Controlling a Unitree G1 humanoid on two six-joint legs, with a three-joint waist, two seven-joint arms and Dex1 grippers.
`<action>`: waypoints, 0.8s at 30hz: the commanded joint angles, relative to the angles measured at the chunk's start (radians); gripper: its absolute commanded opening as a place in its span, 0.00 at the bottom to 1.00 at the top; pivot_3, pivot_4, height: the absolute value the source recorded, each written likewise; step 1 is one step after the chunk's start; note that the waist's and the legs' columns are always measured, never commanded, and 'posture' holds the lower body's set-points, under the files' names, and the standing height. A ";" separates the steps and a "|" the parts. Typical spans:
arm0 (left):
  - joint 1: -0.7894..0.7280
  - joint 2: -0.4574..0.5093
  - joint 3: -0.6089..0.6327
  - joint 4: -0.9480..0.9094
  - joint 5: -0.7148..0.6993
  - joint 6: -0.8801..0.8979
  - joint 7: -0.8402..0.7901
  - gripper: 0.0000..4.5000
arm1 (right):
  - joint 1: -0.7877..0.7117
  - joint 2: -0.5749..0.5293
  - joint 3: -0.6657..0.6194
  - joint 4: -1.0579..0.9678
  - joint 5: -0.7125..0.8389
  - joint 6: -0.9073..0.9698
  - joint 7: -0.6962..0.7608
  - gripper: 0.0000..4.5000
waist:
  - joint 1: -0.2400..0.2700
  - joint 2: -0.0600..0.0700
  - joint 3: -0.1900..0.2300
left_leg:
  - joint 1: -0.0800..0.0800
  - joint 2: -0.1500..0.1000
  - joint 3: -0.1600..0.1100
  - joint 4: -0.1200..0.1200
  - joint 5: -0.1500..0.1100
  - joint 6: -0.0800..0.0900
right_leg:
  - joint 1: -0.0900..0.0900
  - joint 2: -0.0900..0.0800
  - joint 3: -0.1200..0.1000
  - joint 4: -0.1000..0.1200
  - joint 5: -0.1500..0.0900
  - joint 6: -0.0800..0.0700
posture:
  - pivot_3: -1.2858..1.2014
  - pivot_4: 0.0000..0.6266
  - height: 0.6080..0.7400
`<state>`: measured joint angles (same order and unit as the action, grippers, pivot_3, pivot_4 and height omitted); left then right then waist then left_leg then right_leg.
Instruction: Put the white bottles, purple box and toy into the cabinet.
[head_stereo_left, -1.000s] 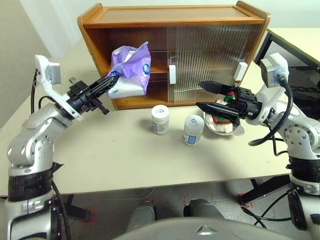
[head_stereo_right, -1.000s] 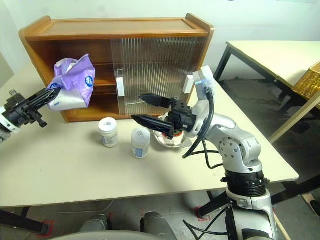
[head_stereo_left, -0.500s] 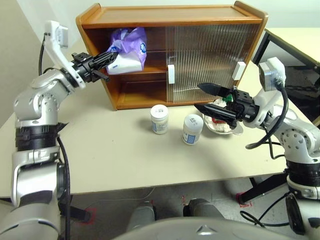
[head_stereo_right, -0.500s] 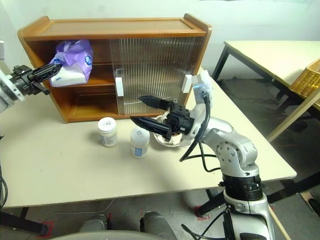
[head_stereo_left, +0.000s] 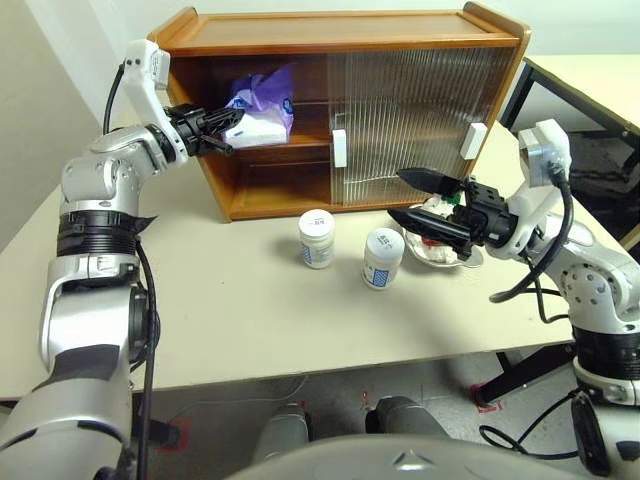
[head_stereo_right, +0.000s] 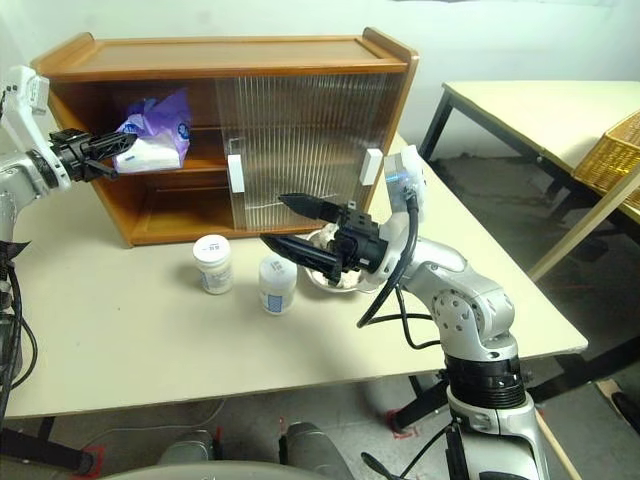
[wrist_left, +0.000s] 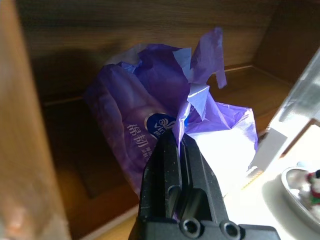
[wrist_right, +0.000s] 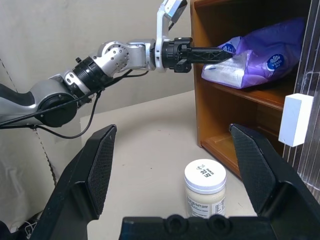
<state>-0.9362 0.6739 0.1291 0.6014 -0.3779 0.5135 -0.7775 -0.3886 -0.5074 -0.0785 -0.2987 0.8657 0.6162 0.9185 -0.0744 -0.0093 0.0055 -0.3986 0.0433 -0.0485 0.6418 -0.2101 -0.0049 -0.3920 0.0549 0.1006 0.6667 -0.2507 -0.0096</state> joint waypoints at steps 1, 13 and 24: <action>-0.041 -0.020 -0.014 0.072 0.054 -0.067 0.011 0.00 | 0.007 0.003 -0.010 -0.017 0.001 -0.007 -0.007 1.00 | 0.000 0.000 0.000 | 0.000 0.000 0.000 0.000 0.000 0.000 | 0.000 0.000 0.000 0.000 0.000 0.000 | 0.45 0.00 1.00; -0.046 -0.059 0.024 0.100 0.064 -0.122 -0.004 0.77 | -0.008 -0.005 -0.009 -0.003 -0.002 -0.004 0.001 1.00 | 0.000 0.000 0.000 | 0.000 -0.003 0.002 0.001 0.003 0.004 | 0.002 -0.001 -0.002 0.000 0.002 0.001 | 0.46 0.00 1.00; 0.017 -0.088 0.080 -0.034 0.008 -0.130 0.020 0.99 | -0.024 -0.012 -0.002 0.004 -0.001 0.003 0.014 1.00 | -0.013 0.000 0.000 | 0.000 -0.005 0.004 0.001 0.003 0.005 | 0.001 0.002 -0.006 -0.001 0.002 0.002 | 0.46 0.00 1.00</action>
<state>-0.9363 0.5891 0.1966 0.6009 -0.3610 0.3692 -0.7640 -0.3980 -0.5137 -0.0797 -0.3006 0.8656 0.6159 0.9258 -0.0871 -0.0098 0.0056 -0.3989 0.0383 -0.0428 0.6424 -0.2068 0.0002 -0.3913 0.0570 0.0950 0.6658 -0.2486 -0.0072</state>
